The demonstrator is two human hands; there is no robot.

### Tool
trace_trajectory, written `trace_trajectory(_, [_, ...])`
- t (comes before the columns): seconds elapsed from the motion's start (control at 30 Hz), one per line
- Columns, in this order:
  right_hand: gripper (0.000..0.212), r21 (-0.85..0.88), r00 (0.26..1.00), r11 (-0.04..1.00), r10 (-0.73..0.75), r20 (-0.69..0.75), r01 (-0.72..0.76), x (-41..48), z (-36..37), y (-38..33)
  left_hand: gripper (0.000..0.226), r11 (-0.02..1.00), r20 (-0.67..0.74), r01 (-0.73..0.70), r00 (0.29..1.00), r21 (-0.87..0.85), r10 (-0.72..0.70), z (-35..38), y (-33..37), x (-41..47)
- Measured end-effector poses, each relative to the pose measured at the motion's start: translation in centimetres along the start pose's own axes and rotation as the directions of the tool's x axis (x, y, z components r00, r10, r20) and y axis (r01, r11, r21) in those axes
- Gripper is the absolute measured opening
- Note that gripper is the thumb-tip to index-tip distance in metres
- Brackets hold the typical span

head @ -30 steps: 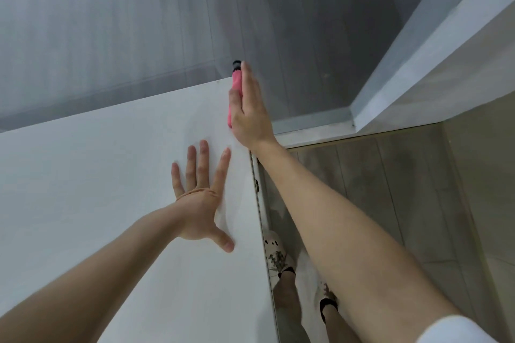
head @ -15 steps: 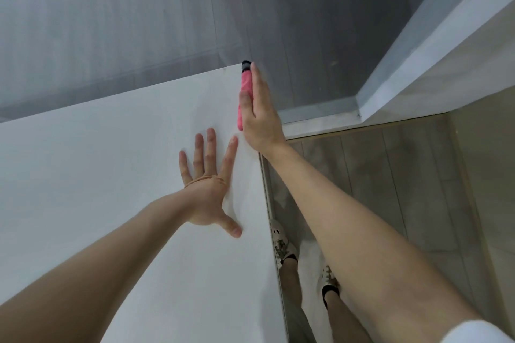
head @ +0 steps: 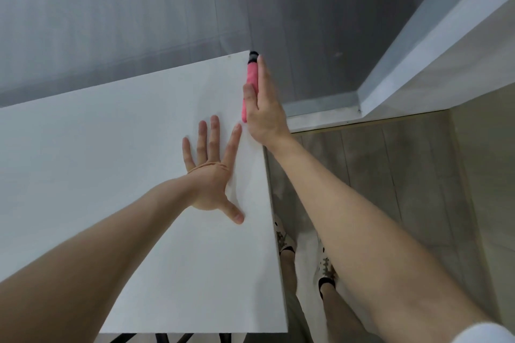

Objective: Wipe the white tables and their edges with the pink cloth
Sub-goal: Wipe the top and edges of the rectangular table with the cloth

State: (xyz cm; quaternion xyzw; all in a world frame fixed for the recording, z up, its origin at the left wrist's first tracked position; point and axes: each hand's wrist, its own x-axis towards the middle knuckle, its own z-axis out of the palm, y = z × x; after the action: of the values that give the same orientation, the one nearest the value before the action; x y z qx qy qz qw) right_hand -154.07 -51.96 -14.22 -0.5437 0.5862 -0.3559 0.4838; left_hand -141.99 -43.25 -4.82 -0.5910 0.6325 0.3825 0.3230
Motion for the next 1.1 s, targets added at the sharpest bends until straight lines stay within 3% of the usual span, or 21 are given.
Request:
trace_trajectory(0.23, [0.065, 0.047, 0.996, 0.999, -0.027, 0.08, 0.024, -15.3, -1.4, 2.6, 0.183, 1.0, -0.014, -0.003, 1.0, 0.011, 0.003, 0.1, -0.1, 0.1])
trace_trajectory(0.47, [0.064, -0.015, 1.0, 1.0, -0.01, 0.022, 0.01, -0.1, -0.6, 0.1, 0.183, 1.0, -0.004, 0.001, 1.0, 0.002, -0.001, 0.0, 0.0, 0.0])
trace_trajectory(0.57, [0.064, -0.021, 0.999, 1.0, -0.017, 0.033, 0.018, 0.8, -0.5, 0.3, 0.182, 1.0, -0.009, -0.008, 1.0, -0.003, 0.008, 0.0, 0.1, 0.0])
trace_trajectory(0.67, [0.064, 0.021, 0.999, 0.999, -0.032, 0.015, 0.032, -6.2, -0.5, 1.2, 0.182, 1.0, -0.014, -0.003, 1.0, -0.001, 0.003, 0.2, 0.0, 0.0])
trace_trajectory(0.83, [0.066, 0.049, 0.994, 0.999, -0.02, 0.112, 0.014, -18.2, -2.0, 3.3, 0.185, 1.0, -0.036, -0.002, 0.999, 0.003, 0.003, 0.3, 0.0, 0.2])
trace_trajectory(1.1, [0.063, -0.006, 0.999, 1.0, 0.02, 0.026, -0.02, -0.6, -1.0, 0.0, 0.184, 1.0, -0.03, -0.003, 1.0, -0.004, 0.003, 0.3, 0.3, 0.0])
